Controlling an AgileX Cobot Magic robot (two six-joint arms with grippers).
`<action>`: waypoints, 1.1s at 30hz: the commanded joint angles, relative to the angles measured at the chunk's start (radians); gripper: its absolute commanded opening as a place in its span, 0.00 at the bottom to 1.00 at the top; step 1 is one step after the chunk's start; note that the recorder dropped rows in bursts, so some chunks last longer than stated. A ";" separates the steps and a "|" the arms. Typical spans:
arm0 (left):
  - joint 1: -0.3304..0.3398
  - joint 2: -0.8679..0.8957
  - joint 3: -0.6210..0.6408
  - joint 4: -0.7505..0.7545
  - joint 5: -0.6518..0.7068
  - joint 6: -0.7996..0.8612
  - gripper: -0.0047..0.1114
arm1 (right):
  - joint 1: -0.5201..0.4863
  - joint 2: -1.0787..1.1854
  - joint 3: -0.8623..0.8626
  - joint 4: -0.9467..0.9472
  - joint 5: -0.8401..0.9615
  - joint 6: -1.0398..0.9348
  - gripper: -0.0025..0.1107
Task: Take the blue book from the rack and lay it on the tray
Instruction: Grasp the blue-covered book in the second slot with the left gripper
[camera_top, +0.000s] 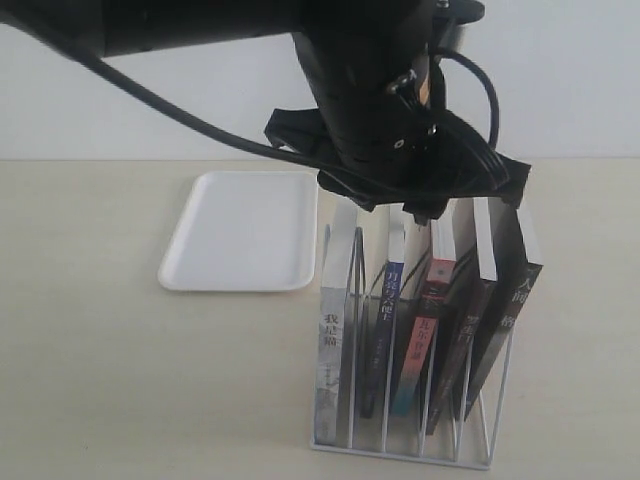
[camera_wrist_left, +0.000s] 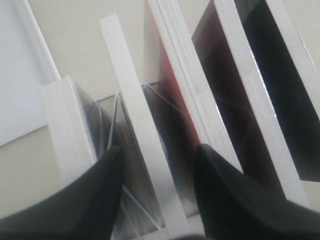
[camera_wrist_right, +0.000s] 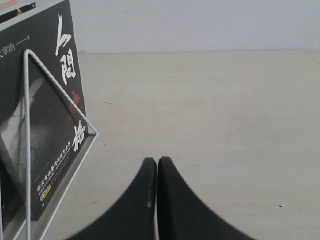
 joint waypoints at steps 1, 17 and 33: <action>-0.003 0.002 -0.003 0.009 0.006 0.004 0.41 | -0.007 -0.005 -0.001 -0.001 -0.009 0.000 0.02; -0.003 0.002 -0.003 -0.003 0.034 0.002 0.41 | -0.007 -0.005 -0.001 -0.001 -0.009 0.000 0.02; -0.003 0.031 -0.003 -0.005 -0.009 -0.032 0.34 | -0.007 -0.005 -0.001 -0.001 -0.009 0.000 0.02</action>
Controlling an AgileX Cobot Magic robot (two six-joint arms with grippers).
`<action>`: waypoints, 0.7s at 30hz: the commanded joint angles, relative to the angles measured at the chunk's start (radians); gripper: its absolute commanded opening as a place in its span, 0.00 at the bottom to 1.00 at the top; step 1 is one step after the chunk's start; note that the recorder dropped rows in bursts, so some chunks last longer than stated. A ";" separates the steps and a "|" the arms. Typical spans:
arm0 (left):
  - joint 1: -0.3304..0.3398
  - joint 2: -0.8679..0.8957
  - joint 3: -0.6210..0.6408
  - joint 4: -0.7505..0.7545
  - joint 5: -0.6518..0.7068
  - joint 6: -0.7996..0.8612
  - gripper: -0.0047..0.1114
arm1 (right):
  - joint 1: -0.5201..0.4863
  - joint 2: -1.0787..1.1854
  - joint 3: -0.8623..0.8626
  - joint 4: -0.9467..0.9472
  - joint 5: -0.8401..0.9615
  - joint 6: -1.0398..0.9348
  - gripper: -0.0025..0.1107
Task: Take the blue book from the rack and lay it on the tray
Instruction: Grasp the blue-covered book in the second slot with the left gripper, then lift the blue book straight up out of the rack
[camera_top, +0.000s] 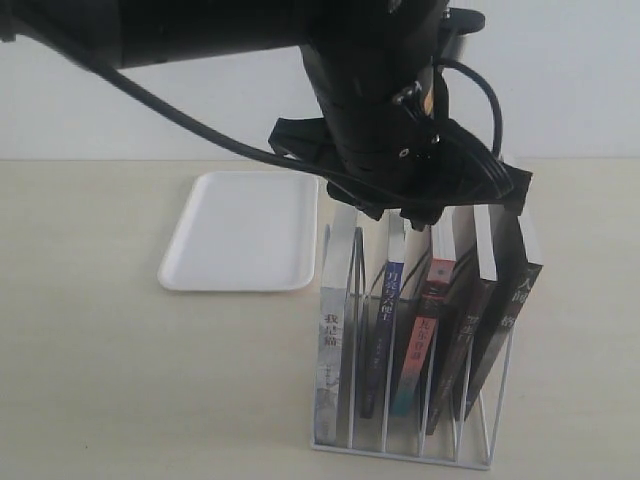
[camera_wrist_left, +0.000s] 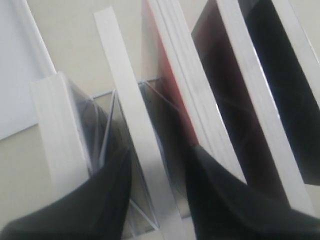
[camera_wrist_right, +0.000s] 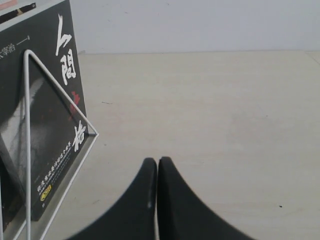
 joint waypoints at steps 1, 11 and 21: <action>-0.003 0.020 -0.003 -0.003 -0.007 -0.014 0.34 | -0.007 -0.005 -0.001 -0.001 -0.009 0.000 0.02; -0.003 0.038 -0.003 0.012 -0.007 -0.014 0.34 | -0.007 -0.005 -0.001 -0.001 -0.009 0.000 0.02; -0.003 0.038 -0.003 0.014 0.002 -0.014 0.16 | -0.007 -0.005 -0.001 -0.001 -0.009 0.000 0.02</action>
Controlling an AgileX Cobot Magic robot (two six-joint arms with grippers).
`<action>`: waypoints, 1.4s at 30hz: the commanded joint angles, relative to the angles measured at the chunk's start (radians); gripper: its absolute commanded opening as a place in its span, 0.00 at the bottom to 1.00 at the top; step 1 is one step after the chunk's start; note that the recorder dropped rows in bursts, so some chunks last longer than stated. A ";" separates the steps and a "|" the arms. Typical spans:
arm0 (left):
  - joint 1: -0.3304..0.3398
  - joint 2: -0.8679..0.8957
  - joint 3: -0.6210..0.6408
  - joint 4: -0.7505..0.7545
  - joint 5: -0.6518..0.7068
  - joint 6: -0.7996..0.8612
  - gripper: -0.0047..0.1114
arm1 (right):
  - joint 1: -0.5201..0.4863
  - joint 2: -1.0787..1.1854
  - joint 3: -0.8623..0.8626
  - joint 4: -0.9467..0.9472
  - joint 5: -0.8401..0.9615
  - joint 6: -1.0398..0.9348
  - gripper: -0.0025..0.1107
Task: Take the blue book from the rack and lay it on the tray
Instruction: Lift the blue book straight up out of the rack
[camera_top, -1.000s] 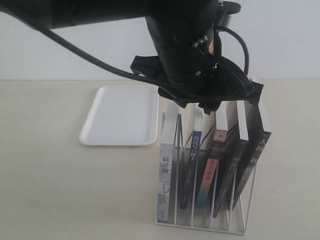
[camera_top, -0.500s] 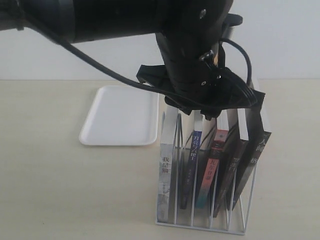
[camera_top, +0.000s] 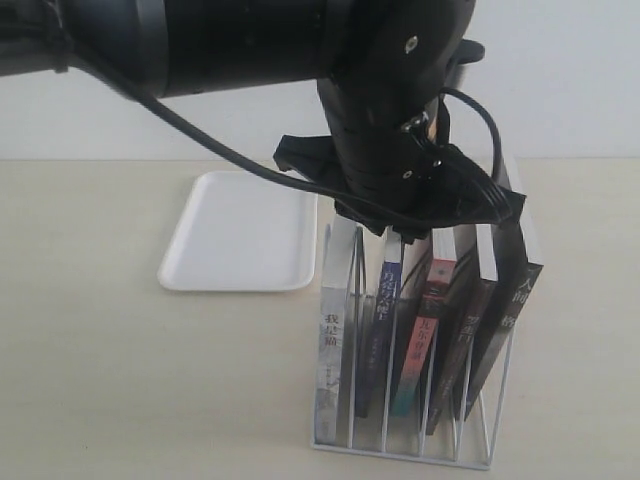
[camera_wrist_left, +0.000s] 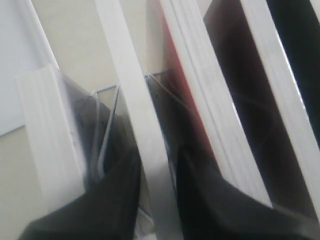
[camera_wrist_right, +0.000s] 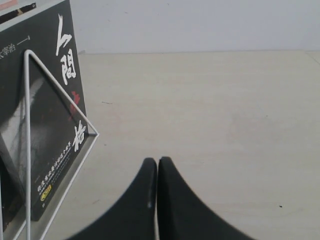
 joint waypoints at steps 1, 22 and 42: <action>-0.003 0.002 -0.003 0.002 -0.002 -0.007 0.13 | -0.007 -0.005 -0.001 -0.001 -0.009 0.000 0.02; -0.003 -0.112 -0.031 0.009 0.035 0.037 0.08 | -0.007 -0.005 -0.001 -0.001 -0.009 0.000 0.02; -0.003 -0.417 -0.096 -0.004 0.046 0.053 0.08 | -0.007 -0.005 -0.001 -0.001 -0.009 0.000 0.02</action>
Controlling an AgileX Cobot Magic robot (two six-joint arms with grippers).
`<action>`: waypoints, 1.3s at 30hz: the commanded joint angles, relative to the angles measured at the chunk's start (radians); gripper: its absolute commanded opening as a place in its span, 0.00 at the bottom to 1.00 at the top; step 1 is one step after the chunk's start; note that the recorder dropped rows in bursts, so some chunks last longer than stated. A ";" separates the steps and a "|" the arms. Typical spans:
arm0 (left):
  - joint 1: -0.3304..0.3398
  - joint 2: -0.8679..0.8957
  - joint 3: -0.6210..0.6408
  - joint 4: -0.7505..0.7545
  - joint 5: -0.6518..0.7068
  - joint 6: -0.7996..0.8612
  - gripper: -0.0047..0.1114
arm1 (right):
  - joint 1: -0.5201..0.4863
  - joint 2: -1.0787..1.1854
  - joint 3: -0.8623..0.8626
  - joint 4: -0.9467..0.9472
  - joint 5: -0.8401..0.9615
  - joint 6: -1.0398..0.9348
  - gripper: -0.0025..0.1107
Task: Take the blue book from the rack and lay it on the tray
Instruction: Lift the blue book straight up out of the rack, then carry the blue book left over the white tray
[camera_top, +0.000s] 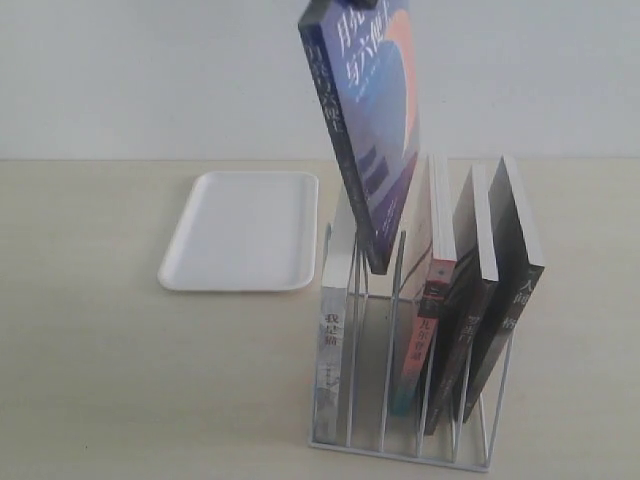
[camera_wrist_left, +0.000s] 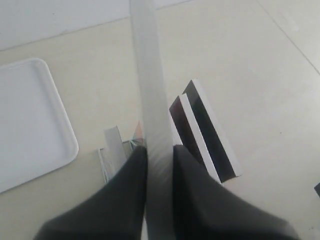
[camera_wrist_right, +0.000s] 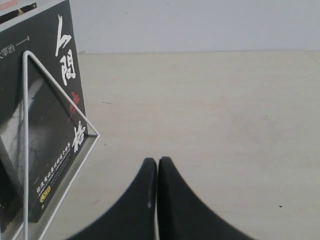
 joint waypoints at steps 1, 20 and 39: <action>-0.003 -0.067 -0.015 0.006 -0.021 -0.001 0.08 | -0.007 -0.005 -0.001 -0.001 -0.009 0.000 0.02; -0.003 -0.305 0.021 0.156 -0.021 -0.102 0.08 | -0.007 -0.005 -0.001 -0.001 -0.009 0.000 0.02; 0.147 -0.557 0.388 0.520 -0.100 -0.553 0.08 | -0.007 -0.005 -0.001 -0.001 -0.009 0.000 0.02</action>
